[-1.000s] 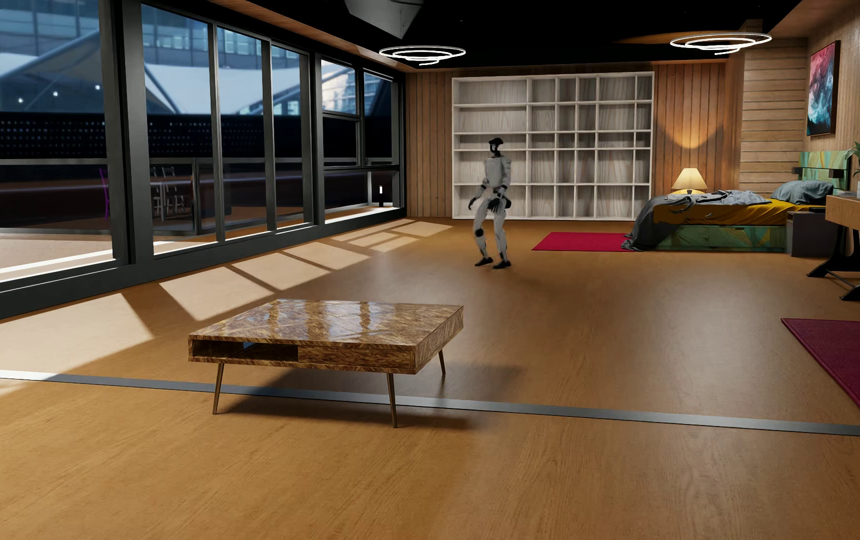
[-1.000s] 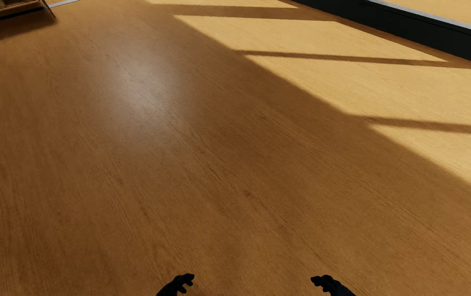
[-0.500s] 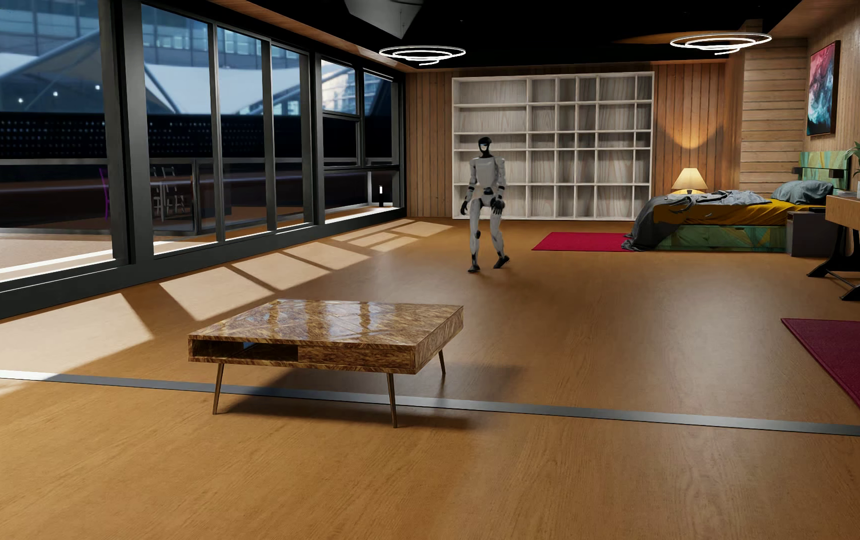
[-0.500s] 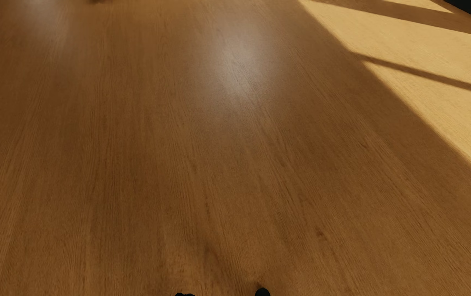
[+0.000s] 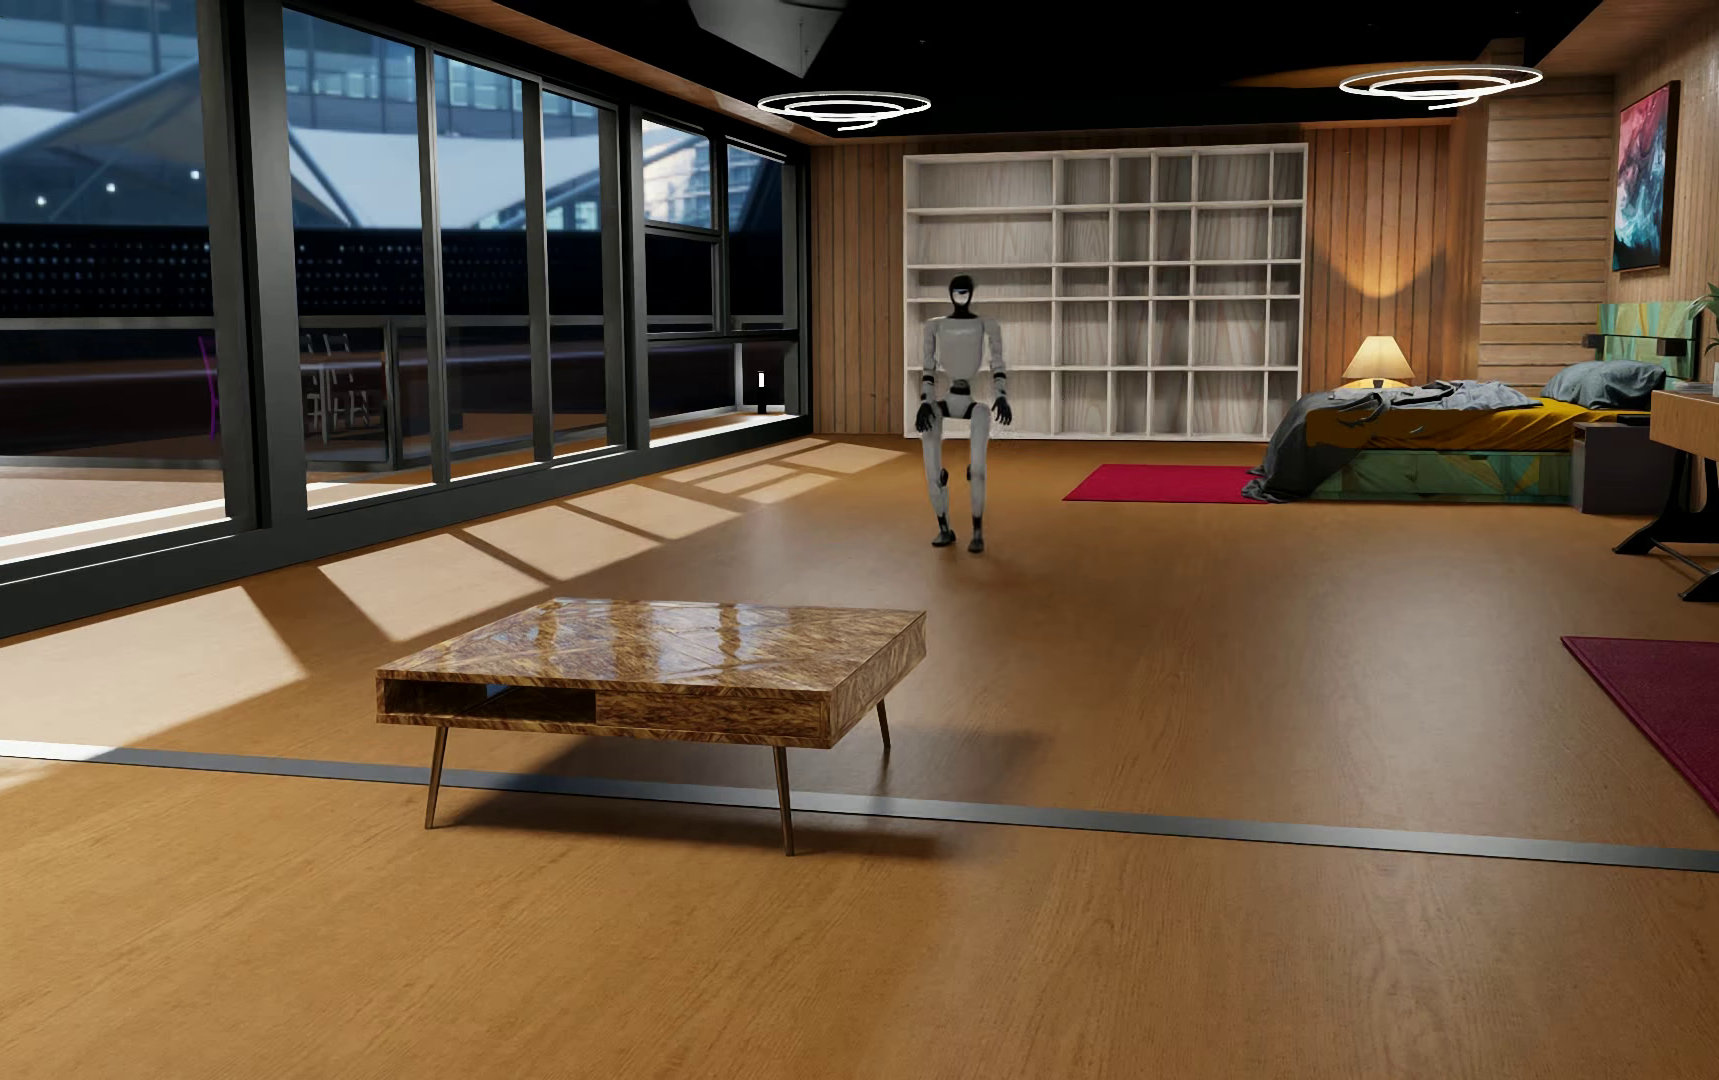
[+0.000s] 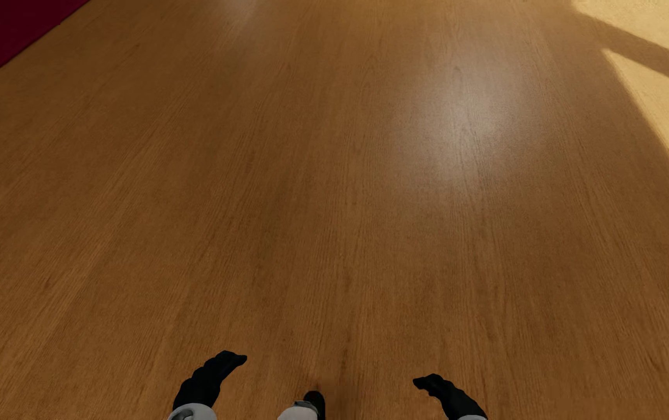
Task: Walk to the wood coffeetable
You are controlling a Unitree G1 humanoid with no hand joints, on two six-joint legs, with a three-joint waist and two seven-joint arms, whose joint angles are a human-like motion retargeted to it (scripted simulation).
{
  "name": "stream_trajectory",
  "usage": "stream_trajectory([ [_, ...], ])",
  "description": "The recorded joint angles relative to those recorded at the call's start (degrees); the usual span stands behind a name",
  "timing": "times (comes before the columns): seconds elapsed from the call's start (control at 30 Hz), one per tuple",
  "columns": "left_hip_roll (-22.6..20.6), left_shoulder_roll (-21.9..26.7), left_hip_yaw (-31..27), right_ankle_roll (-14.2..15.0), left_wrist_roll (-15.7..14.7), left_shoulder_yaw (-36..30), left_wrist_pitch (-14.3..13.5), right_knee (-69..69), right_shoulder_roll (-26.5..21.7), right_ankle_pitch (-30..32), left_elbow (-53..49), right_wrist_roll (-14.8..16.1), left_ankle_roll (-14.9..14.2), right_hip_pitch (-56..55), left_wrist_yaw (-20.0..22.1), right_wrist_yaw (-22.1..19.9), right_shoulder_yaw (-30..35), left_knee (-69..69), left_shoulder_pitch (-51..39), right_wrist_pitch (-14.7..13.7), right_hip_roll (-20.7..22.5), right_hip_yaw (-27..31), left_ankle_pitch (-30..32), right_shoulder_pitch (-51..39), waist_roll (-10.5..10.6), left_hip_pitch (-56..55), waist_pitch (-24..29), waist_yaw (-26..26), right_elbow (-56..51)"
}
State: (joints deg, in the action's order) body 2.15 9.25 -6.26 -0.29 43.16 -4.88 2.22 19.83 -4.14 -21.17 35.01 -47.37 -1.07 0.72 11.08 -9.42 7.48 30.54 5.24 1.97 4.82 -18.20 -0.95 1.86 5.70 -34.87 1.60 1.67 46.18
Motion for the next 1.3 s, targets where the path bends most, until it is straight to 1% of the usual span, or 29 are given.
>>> stream_trajectory([
  [0.03, -0.9, -0.46, -2.02, 0.31, 0.85, -0.04, -0.5, -1.66, -1.18, -0.53, -0.55, 0.0, 0.36, 2.38, -0.6, 0.35, 0.73, -9.74, 1.6, -0.34, -0.23, 0.5, 3.55, -0.94, -0.73, 0.58, -0.13, 0.93, -0.18],
  [0.07, -1.26, -1.43, -3.33, 0.74, 1.95, 0.66, -0.43, -2.8, -2.2, -1.0, -0.28, -0.1, -1.3, 4.74, -0.3, 0.87, 1.89, -16.57, 3.24, -0.01, -0.56, 1.13, 2.78, -2.2, -1.41, 1.31, -0.18, 1.69, -0.29],
  [0.13, -1.84, -4.44, -2.33, 2.35, 2.47, 3.55, 1.72, -2.38, -3.72, -1.53, 4.04, -0.62, -4.5, 9.08, 2.07, 1.47, 3.18, -12.98, 5.51, 1.41, -2.08, 2.67, 7.48, -4.14, -2.61, 1.07, 0.02, 2.76, -0.73],
  [0.17, -3.03, -5.67, -1.58, 2.99, 2.44, 4.89, 3.61, -0.65, -4.2, -0.38, 8.69, -0.28, -2.12, 11.17, 2.9, 0.82, 2.52, -7.78, 5.89, 2.2, -3.35, 3.52, 8.01, -3.74, -3.34, 1.17, 0.2, 3.15, -1.67],
  [0.2, -4.47, -6.5, -0.64, 3.31, 3.22, 5.59, 6.32, 1.63, -4.31, 2.33, 14.74, 0.78, -1.51, 12.61, 2.61, -0.63, 0.95, -3.52, 5.54, 3.02, -5.07, 4.05, 5.91, -2.37, -4.28, 1.58, 0.39, 3.44, -2.88],
  [0.27, -6.68, -7.67, 2.1, 1.51, 6.3, 5.79, 11.75, 11.93, -4.16, 14.11, 25.86, 3.44, 0.31, 10.91, -0.94, -2.44, -1.01, -1.63, 4.34, 4.33, -9.86, 5.03, 2.12, 0.67, -6.55, 5.55, 0.64, 3.6, -3.81],
  [0.3, -7.56, -8.35, 3.74, 0.24, 7.27, 6.18, 12.33, 20.62, -4.94, 21.66, 28.28, 3.41, 0.96, 7.3, -2.29, -0.67, 0.35, -2.46, 4.34, 4.71, -13.39, 4.98, 0.68, 1.21, -7.77, 8.06, 0.73, 3.39, -3.16],
  [0.33, -8.72, -9.16, 5.35, 1.19, 7.57, 6.9, 11.15, 29.97, -6.58, 29.56, 28.51, 2.06, 1.51, 2.69, -2.3, 2.74, 3.07, -3.43, 4.7, 4.62, -18.25, 4.65, -0.77, 1.24, -9.07, 10.45, 0.86, 2.96, -2.56],
  [0.37, -10.25, -9.95, 6.69, 2.97, 7.74, 7.34, 9.29, 38.87, -8.6, 34.01, 27.84, 0.15, 2.1, -2.71, -1.18, 6.3, 5.97, -4.35, 4.85, 3.92, -22.05, 6.39, -2.22, 1.35, -10.44, 12.86, 1.1, 2.27, -2.79],
  [0.43, -12.91, -10.7, 8.2, 6.09, 10.65, 5.34, 8.33, 51.64, -11.24, 28.26, 28.44, -1.32, 3.37, -14.44, 0.92, 8.6, 7.93, -5.71, 2.26, 2.59, -21.11, 13.24, -5.21, 3.56, -12.44, 17.86, 1.83, 1.35, -5.76],
  [0.5, -14.43, -10.94, 8.36, 7.22, 15.29, 1.49, 9.51, 53.24, -10.7, 22.36, 30.28, 1.91, 4.17, -23.38, -1.23, 4.64, 4.47, -5.32, -3.68, 3.25, -19.77, 15.3, -8.83, 7.63, -13.28, 21.87, 2.37, 1.15, -8.15],
  [0.53, -14.84, -11.06, 7.97, 6.96, 16.41, 0.62, 8.61, 50.01, -9.31, 17.91, 29.96, 3.59, 4.51, -26.79, -1.96, 2.5, 2.76, -4.87, -6.85, 4.64, -19.22, 15.23, -10.72, 9.19, -13.4, 23.61, 2.47, 0.86, -8.16],
  [0.6, -14.71, -11.19, 6.74, 6.35, 15.72, 0.4, 4.72, 36.49, -7.47, 13.46, 25.29, 4.73, 4.93, -31.65, -0.9, 1.56, 0.88, -5.36, -11.87, 7.23, -17.7, 14.89, -13.62, 10.69, -13.02, 27.33, 2.36, -0.07, -6.85],
  [0.67, -13.85, -10.63, 5.67, 4.47, 12.49, -0.39, -0.29, 16.91, -6.45, 15.39, 18.22, 3.75, 4.98, -33.3, 1.09, 2.89, 1.03, -7.82, -14.52, 8.27, -15.71, 13.61, -15.13, 10.29, -12.15, 31.43, 1.92, -1.03, -3.77],
  [0.73, -12.83, -9.55, 4.55, 7.45, 8.65, -3.2, -3.66, -2.86, -5.48, 19.54, 12.18, 2.48, 4.89, -32.86, 2.25, 4.55, 0.88, -10.95, -16.61, 8.21, -12.51, 14.82, -15.86, 10.45, -11.02, 35.44, 1.26, -1.79, -1.68],
  [0.77, -12.62, -9.11, 3.86, 11.2, 7.15, -5.21, -4.19, -7.55, -4.98, 19.71, 10.58, 2.24, 4.81, -33.25, 2.58, 4.66, 0.2, -11.18, -17.76, 7.94, -11.72, 15.72, -16.47, 11.07, -10.47, 36.96, 0.96, -2.03, -1.41],
  [0.8, -12.18, -8.52, 3.38, 12.35, 6.27, -7.4, -3.96, -8.55, -4.23, 19.46, 10.02, 2.12, 4.65, -33.39, 2.5, 4.42, -0.48, -11.11, -18.84, 7.64, -11.42, 15.36, -16.79, 11.68, -10.01, 38.33, 0.61, -2.19, -1.19],
  [0.83, -11.45, -7.79, 3.02, 8.02, 6.04, -9.59, -3.22, -6.62, -3.35, 21.24, 10.24, 1.8, 4.38, -33.2, 2.05, 4.31, -0.94, -10.92, -19.55, 7.57, -10.97, 14.27, -16.63, 12.11, -9.53, 39.78, 0.25, -2.38, -0.69],
  [0.87, -10.47, -7.04, 2.97, 5.27, 6.22, -11.45, -2.21, -4.08, -2.5, 25.08, 10.97, 1.17, 4.09, -32.77, 1.57, 4.62, -1.16, -9.93, -19.58, 7.77, -10.47, 12.91, -15.35, 12.22, -8.89, 41.53, -0.07, -2.62, 0.11],
  [0.9, -9.19, -6.39, 3.38, 4.33, 6.42, -12.59, -0.94, -2.0, -1.73, 27.4, 12.08, 0.37, 3.96, -32.0, 1.3, 5.23, -1.27, -8.43, -18.76, 8.08, -9.68, 11.7, -12.74, 11.95, -8.01, 42.76, -0.4, -2.92, 1.07],
  [0.97, -6.01, -5.84, 4.75, 1.45, 5.66, -12.69, 2.42, 0.89, -0.42, 25.8, 16.0, -0.92, 3.55, -28.93, 0.44, 6.29, -1.83, -1.78, -15.36, 8.47, -6.88, 10.08, -3.73, 10.72, -5.66, 42.94, -1.24, -3.55, 2.71],
  [1.03, -1.61, -5.25, 6.51, -1.1, 6.56, -14.8, 6.06, 1.31, 0.68, 21.93, 22.42, -1.21, -1.42, -24.89, -3.58, 5.84, -3.25, 12.65, -13.02, 8.08, -3.78, 8.36, 9.57, 9.35, -3.39, 37.55, -2.07, -4.09, 2.82],
  [1.07, 1.49, -4.3, 7.76, -1.79, 9.33, -18.21, 7.19, 1.6, 1.14, 19.9, 25.12, -1.09, -4.92, -22.97, -6.17, 4.9, -4.02, 21.25, -12.55, 7.6, -2.42, 7.44, 16.71, 8.49, -2.39, 33.28, -2.27, -4.25, 2.37],
  [1.1, 4.62, -3.08, 8.67, -2.33, 12.38, -21.36, 8.0, 2.21, 1.59, 17.68, 25.67, -0.91, -6.2, -21.18, -7.57, 4.3, -4.51, 29.18, -11.61, 7.67, -1.13, 6.65, 17.62, 6.74, -1.46, 28.76, -2.28, -4.24, 1.55],
  [1.13, 6.12, -2.01, 8.4, -2.75, 13.47, -22.3, 8.83, 2.98, 1.55, 15.42, 24.49, -0.72, -5.01, -19.39, -6.87, 2.73, -4.82, 36.05, -10.15, 6.19, 0.09, 6.05, 15.09, 5.91, -0.63, 23.78, -2.07, -4.05, 1.4],
  [1.17, 6.41, -1.32, 7.65, -3.02, 11.76, -20.58, 9.32, 3.75, 1.29, 13.23, 22.55, -0.62, -4.18, -17.53, -4.65, 1.35, -4.87, 40.61, -8.38, 4.84, 1.1, 5.64, 12.0, 4.83, 0.01, 19.02, -1.75, -3.77, 1.16],
  [1.23, 5.65, -0.72, 6.2, -3.11, 4.34, -14.33, 8.15, 4.94, 0.77, 9.01, 18.03, -0.72, -2.73, -13.34, -0.96, -0.93, -5.02, 42.23, -3.68, 3.22, 2.44, 5.38, 3.92, 1.46, 0.76, 10.73, -0.99, -2.85, 1.94],
  [1.27, 4.78, -0.48, 5.57, -3.0, 1.25, -12.27, 7.26, 5.32, 0.56, 7.02, 16.46, -0.7, -2.38, -11.13, -0.93, -1.47, -4.89, 39.2, -1.93, 2.74, 2.84, 5.48, -0.91, 0.29, 0.91, 7.53, -0.67, -2.19, 1.98],
  [1.3, 3.72, -0.03, 5.24, -2.82, -0.42, -11.47, 6.54, 5.14, 0.22, 5.34, 15.25, -0.68, -0.42, -8.79, -1.5, -1.51, -4.56, 33.65, -0.6, 2.27, 3.01, 5.77, -3.88, -0.73, 0.92, 5.07, -0.46, -1.42, 1.83],
])
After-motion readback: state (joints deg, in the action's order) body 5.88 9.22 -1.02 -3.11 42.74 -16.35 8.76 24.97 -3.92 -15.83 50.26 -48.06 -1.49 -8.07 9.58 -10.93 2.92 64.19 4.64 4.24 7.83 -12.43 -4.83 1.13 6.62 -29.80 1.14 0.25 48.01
